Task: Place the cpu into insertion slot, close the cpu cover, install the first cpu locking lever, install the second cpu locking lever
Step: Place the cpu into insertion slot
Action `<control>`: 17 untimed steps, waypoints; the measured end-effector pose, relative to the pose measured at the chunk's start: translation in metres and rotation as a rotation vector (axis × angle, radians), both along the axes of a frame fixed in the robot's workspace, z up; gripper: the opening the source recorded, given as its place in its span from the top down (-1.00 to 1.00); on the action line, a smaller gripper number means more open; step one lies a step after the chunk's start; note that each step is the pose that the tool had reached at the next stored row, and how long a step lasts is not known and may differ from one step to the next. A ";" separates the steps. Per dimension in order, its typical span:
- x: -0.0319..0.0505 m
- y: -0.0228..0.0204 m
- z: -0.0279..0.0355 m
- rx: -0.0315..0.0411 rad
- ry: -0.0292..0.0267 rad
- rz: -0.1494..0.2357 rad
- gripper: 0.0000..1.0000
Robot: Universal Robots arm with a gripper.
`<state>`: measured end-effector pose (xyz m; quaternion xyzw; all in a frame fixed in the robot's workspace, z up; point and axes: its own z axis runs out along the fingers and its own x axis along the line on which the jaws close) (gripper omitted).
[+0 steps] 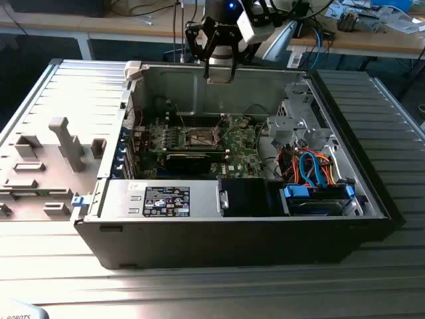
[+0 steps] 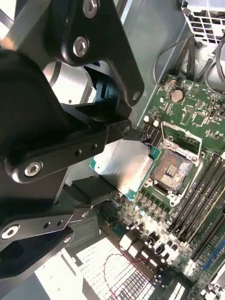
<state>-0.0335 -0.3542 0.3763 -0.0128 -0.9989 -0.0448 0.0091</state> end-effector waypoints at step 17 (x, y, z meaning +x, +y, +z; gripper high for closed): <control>-0.0058 0.0000 -0.0019 0.0001 0.0000 0.000 -0.08</control>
